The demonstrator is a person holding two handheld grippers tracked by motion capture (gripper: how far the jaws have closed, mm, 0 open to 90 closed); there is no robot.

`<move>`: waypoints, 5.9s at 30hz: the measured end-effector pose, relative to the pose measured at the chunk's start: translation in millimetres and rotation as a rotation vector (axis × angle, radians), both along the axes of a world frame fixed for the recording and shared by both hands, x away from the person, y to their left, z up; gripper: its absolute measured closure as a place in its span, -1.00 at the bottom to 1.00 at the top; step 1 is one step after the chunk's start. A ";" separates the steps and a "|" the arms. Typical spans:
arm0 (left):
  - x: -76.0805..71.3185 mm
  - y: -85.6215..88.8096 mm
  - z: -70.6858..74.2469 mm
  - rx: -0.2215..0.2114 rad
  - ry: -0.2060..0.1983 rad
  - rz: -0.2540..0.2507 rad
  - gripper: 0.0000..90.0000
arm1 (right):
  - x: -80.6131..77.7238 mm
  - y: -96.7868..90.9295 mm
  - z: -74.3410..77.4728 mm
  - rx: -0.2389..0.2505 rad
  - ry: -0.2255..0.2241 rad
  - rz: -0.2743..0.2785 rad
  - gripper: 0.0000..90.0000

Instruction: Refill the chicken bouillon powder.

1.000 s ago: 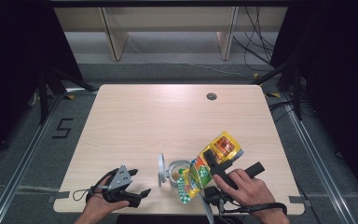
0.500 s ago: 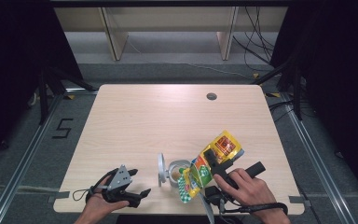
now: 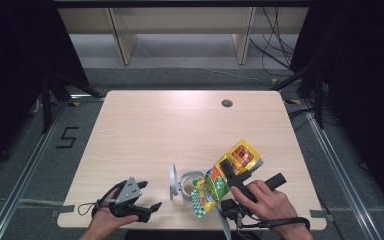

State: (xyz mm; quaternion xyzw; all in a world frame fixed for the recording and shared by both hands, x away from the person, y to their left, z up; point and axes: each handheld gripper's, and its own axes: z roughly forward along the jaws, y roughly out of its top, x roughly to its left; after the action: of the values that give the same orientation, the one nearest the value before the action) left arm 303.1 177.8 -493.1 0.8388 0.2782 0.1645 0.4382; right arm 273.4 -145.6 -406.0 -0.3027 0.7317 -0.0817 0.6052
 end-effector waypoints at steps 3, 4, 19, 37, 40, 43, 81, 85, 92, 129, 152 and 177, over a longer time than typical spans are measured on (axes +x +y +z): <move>0.3 0.6 0.4 0.003 -0.006 -0.008 -0.63 | -0.4 -1.8 -1.1 0.018 -0.001 -0.010 0.05; -0.1 0.1 0.2 -0.002 0.001 0.001 -0.63 | -0.4 -1.9 -1.2 0.017 -0.002 -0.009 0.06; -1.0 -1.5 -1.9 -0.018 0.014 0.004 -0.63 | -0.9 -1.1 -1.4 0.010 0.001 -0.005 0.06; -0.1 -0.1 -0.4 -0.002 -0.006 0.004 -0.63 | -1.1 -1.7 -0.9 0.012 -0.004 -0.005 0.06; -0.3 0.5 0.5 0.002 0.005 0.002 -0.63 | -1.0 -1.9 -1.1 0.013 -0.005 -0.003 0.06; 0.2 1.0 -0.5 -0.001 0.011 0.005 -0.63 | -0.7 -2.7 -2.1 0.030 -0.001 -0.011 0.06; -0.5 -0.8 -1.1 -0.005 0.029 0.001 -0.63 | -1.8 -2.2 -0.4 0.011 -0.013 0.006 0.06; 0.7 -0.3 -0.9 0.006 0.002 -0.007 -0.63 | -1.7 -2.3 -1.0 0.014 -0.010 0.002 0.06; 0.9 1.3 1.0 0.014 -0.001 -0.005 -0.63 | -1.2 -1.7 -1.4 0.012 -0.009 0.002 0.06; -0.7 -2.0 -0.3 0.001 0.007 0.005 -0.63 | -1.4 -3.8 -0.6 0.018 -0.013 0.003 0.07; -1.0 -0.1 0.9 -0.008 0.006 0.013 -0.63 | -3.3 -2.1 -2.2 0.052 0.000 -0.007 0.07; 0.4 0.2 0.6 0.002 -0.006 -0.005 -0.63 | -2.8 -4.0 -1.2 0.056 -0.002 -0.009 0.10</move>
State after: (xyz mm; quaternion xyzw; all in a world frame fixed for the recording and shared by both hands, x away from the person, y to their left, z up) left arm 303.5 178.0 -492.5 0.8393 0.2747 0.1662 0.4386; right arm 270.6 -149.6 -407.2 -0.2826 0.7344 -0.0642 0.6138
